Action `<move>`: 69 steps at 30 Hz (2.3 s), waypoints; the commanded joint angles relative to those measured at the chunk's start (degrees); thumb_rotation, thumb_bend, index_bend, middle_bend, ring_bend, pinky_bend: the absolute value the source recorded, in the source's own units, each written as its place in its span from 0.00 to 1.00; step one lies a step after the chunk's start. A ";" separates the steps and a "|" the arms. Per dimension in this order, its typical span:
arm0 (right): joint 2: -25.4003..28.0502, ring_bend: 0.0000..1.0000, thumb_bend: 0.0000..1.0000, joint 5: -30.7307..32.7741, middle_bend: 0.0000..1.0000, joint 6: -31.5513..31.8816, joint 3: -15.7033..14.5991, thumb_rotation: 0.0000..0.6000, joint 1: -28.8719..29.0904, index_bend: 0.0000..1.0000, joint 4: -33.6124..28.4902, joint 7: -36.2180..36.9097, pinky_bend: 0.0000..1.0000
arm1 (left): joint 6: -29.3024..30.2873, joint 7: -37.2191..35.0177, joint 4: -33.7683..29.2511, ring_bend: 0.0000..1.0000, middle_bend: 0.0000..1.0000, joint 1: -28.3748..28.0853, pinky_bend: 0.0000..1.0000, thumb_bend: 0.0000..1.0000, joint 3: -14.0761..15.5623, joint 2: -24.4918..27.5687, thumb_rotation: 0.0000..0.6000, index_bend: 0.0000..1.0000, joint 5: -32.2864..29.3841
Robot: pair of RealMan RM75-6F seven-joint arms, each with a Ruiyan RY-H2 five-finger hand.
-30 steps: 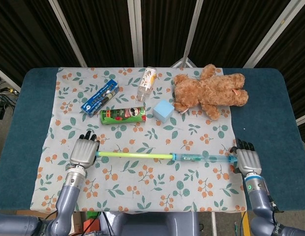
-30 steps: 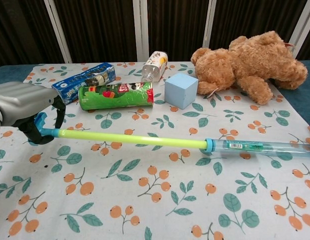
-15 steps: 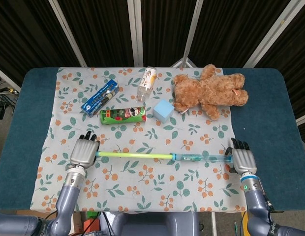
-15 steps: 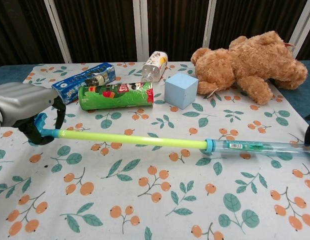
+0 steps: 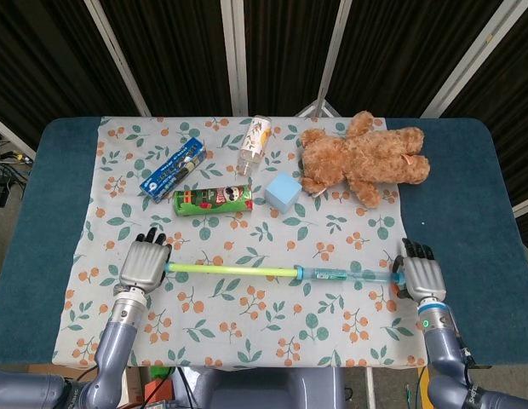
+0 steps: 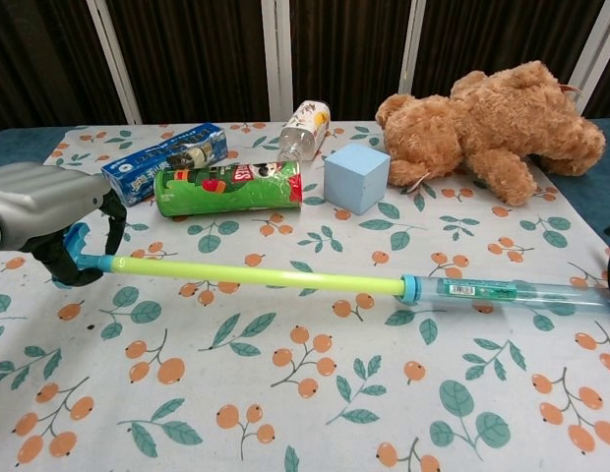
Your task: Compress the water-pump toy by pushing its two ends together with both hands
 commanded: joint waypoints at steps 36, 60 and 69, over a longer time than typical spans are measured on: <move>1.09 0.00 0.40 -11.55 0.11 4.20 -0.08 1.00 -1.32 0.67 -6.26 4.83 0.00 | 1.44 2.08 -1.77 0.12 0.23 -0.97 0.25 0.45 -0.15 -2.58 1.00 0.59 1.46; -0.05 0.00 0.40 -16.05 0.11 6.76 -1.21 1.00 -0.83 0.69 -16.46 -1.12 0.00 | 2.99 2.59 -2.54 0.12 0.23 -0.87 0.25 0.45 -1.27 -4.19 1.00 0.59 0.01; -2.82 0.00 0.40 -12.90 0.12 7.09 0.40 1.00 1.16 0.70 -17.96 -6.48 0.00 | 2.72 0.92 -3.12 0.12 0.23 -0.10 0.25 0.45 -0.88 -2.91 1.00 0.59 0.25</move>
